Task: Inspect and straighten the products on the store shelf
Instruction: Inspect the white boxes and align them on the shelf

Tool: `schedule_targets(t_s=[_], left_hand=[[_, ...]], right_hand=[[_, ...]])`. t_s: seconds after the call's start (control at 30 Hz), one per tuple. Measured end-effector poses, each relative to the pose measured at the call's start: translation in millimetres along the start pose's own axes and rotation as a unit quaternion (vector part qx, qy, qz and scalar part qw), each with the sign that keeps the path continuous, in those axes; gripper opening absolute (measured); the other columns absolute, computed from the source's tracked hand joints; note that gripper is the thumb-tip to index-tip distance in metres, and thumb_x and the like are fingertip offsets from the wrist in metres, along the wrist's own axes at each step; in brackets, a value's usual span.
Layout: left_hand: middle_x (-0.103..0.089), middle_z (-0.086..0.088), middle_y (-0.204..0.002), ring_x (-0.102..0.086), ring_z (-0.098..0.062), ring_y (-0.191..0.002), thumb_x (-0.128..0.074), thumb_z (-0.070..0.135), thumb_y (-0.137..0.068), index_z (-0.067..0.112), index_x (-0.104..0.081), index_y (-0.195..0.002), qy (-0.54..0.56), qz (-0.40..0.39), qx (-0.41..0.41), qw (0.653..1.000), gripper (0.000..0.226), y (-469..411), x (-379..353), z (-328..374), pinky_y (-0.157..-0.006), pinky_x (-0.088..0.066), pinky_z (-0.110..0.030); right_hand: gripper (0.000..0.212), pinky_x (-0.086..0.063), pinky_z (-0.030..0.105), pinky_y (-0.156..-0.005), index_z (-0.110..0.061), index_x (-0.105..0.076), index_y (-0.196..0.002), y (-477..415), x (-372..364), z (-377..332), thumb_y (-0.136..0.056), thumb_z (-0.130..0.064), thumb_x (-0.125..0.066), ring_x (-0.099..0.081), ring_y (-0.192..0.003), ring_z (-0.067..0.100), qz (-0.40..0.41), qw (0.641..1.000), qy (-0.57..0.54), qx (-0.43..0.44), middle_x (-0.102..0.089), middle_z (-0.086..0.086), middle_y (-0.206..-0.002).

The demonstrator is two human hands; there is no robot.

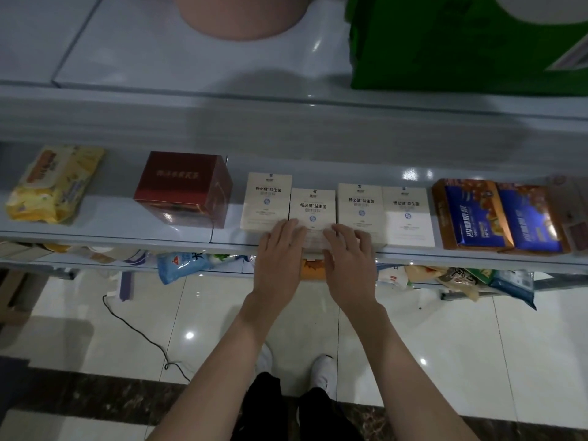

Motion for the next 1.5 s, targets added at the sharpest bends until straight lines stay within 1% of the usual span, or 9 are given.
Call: schedule_targets(t_s=[0.17, 0.3, 0.57, 0.8, 1.07, 1.2, 1.3, 1.33, 1.5], left_hand=[[-0.062, -0.011, -0.133, -0.053, -0.032, -0.127, -0.085, 0.002, -0.068, 0.01, -0.064, -0.123, -0.019, -0.002, -0.002, 1.0, 0.059, -16.6, -3.9, -3.7, -0.1, -0.039, -0.042], [-0.061, -0.013, -0.135, -0.056, -0.034, -0.127, -0.086, 0.001, -0.065, 0.009, -0.064, -0.124, -0.004, -0.034, 0.011, 0.999, 0.064, -24.6, -2.0, -5.6, -0.097, -0.05, -0.048], [-0.051, -0.012, -0.147, -0.046, -0.032, -0.136, -0.079, 0.006, -0.076, 0.01, -0.057, -0.135, 0.002, -0.075, 0.026, 0.997, 0.063, -35.1, -0.5, -7.2, -0.107, -0.041, -0.049], [-0.036, -0.013, -0.158, -0.031, -0.031, -0.147, -0.057, 0.023, -0.1, 0.013, -0.043, -0.15, 0.072, -0.076, 0.063, 0.993, 0.052, -23.4, 14.3, -5.6, -0.118, -0.027, -0.044], [-0.055, -0.01, -0.14, -0.051, -0.028, -0.131, -0.061, 0.023, -0.1, 0.011, -0.059, -0.134, 0.228, -0.007, 0.107, 0.968, 0.036, 25.9, 76.6, -15.3, -0.11, -0.045, -0.051], [-0.055, 0.004, -0.131, -0.057, -0.013, -0.115, -0.059, 0.023, -0.101, 0.017, -0.061, -0.13, 0.298, 0.023, 0.13, 0.945, 0.03, 58.5, 109.4, -29.5, -0.099, -0.053, -0.037], [-0.054, 0.006, -0.128, -0.058, 0.006, -0.102, -0.058, 0.023, -0.102, 0.021, -0.061, -0.129, 0.338, 0.024, 0.149, 0.929, 0.028, 80.4, 126.2, -44.3, -0.089, -0.047, -0.008], [-0.055, 0.006, -0.126, -0.057, 0.008, -0.1, -0.058, 0.022, -0.102, 0.022, -0.061, -0.128, 0.345, 0.03, 0.154, 0.925, 0.027, 86.2, 130.2, -49.5, -0.085, -0.045, -0.006], [-0.06, 0.004, -0.119, -0.06, -0.012, -0.103, -0.061, 0.021, -0.1, 0.02, -0.064, -0.124, 0.379, 0.058, 0.181, 0.906, 0.024, 100.3, 135.8, -68.6, -0.091, -0.055, -0.038]], right_hand=[[0.046, -0.053, 0.047, -0.085, -0.01, -0.07, -0.119, -16.3, -4.3, 0.0, -0.076, -0.006, -0.085, -0.042, -0.114, 0.03, 0.009, 1.0, 0.019, -0.004, -0.067, 0.009, -0.127], [0.048, -0.054, 0.048, -0.086, -0.01, -0.069, -0.119, -25.8, -5.8, 0.5, -0.074, -0.005, -0.086, -0.042, -0.114, 0.03, 0.002, 1.0, 0.018, -0.005, -0.067, 0.01, -0.128], [0.05, -0.051, 0.049, -0.088, -0.01, -0.067, -0.123, -35.1, -9.3, 0.2, -0.076, -0.003, -0.081, -0.046, -0.116, 0.034, -0.024, 0.999, 0.008, -0.025, -0.065, 0.009, -0.13], [0.04, -0.051, 0.051, -0.095, -0.007, -0.068, -0.124, -26.6, 8.0, -9.2, -0.084, -0.005, -0.075, -0.059, -0.115, 0.04, -0.041, 0.996, -0.062, -0.053, -0.062, 0.016, -0.131], [0.029, -0.054, 0.039, -0.099, -0.009, -0.068, -0.125, -2.6, 66.0, -45.4, -0.096, -0.011, -0.068, -0.062, -0.114, 0.022, -0.015, 0.977, -0.201, -0.071, -0.062, 0.006, -0.124], [0.027, -0.052, 0.015, -0.091, -0.01, -0.069, -0.125, 9.9, 95.8, -69.3, -0.097, -0.012, -0.069, -0.061, -0.105, 0.003, -0.007, 0.969, -0.231, -0.083, -0.064, 0.002, -0.121], [0.028, -0.055, 0.026, -0.095, -0.01, -0.07, -0.122, 16.4, 107.9, -87.0, -0.094, -0.008, -0.072, -0.064, -0.105, 0.007, -0.002, 0.976, -0.213, -0.05, -0.068, 0.002, -0.117], [0.028, -0.055, 0.03, -0.096, -0.01, -0.071, -0.122, 19.1, 110.5, -92.0, -0.094, -0.006, -0.073, -0.065, -0.106, 0.011, 0.0, 0.977, -0.211, -0.04, -0.069, 0.002, -0.117], [0.028, -0.049, 0.024, -0.099, -0.018, -0.067, -0.129, 33.9, 122.8, -109.2, -0.102, -0.025, -0.063, -0.06, -0.112, 0.006, -0.032, 0.966, -0.234, -0.104, -0.062, -0.008, -0.121]])
Point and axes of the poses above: each hand's wrist, its own y-axis away from the middle knuckle, its own x-axis out of the back of the hand, z = x × y, the point moved 2 cm from there along -y, towards the middle knuckle
